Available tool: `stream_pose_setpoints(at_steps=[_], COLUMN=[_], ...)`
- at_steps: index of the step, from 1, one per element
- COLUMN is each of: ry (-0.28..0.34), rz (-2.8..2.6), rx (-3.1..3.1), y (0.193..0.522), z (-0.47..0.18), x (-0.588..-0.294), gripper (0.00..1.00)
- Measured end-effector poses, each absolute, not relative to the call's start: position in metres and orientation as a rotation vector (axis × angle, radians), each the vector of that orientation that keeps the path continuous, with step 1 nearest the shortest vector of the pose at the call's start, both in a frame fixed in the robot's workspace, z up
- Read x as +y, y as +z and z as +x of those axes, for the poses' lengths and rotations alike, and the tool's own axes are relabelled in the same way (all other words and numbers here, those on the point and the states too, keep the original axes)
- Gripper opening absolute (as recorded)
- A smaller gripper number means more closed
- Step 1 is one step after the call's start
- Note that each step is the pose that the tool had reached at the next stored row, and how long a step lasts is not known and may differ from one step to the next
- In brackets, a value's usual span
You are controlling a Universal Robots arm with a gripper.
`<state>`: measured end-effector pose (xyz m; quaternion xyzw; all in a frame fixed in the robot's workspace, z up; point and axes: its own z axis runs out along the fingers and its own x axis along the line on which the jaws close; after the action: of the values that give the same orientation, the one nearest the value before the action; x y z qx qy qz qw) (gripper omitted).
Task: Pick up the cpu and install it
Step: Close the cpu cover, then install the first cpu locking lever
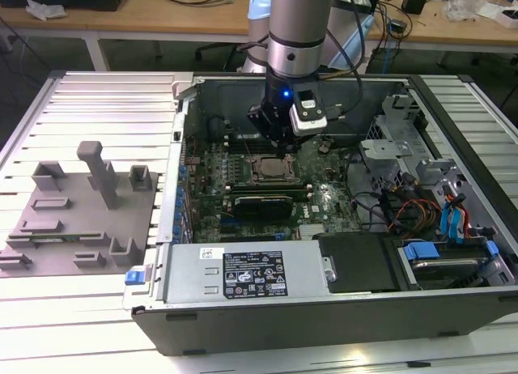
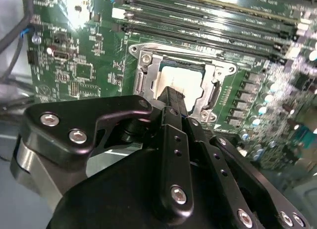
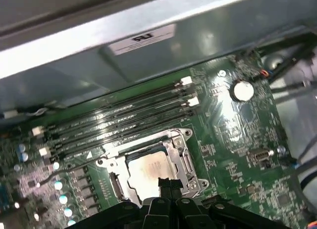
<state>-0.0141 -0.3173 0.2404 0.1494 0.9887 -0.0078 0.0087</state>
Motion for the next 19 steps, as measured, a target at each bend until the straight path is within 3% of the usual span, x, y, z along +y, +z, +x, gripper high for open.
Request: stream_pose_setpoints(at_steps=[19], ry=[-0.021], rz=[0.036], rx=[3.122], y=[0.229], z=[-0.026], x=[-0.317], gripper=[0.11])
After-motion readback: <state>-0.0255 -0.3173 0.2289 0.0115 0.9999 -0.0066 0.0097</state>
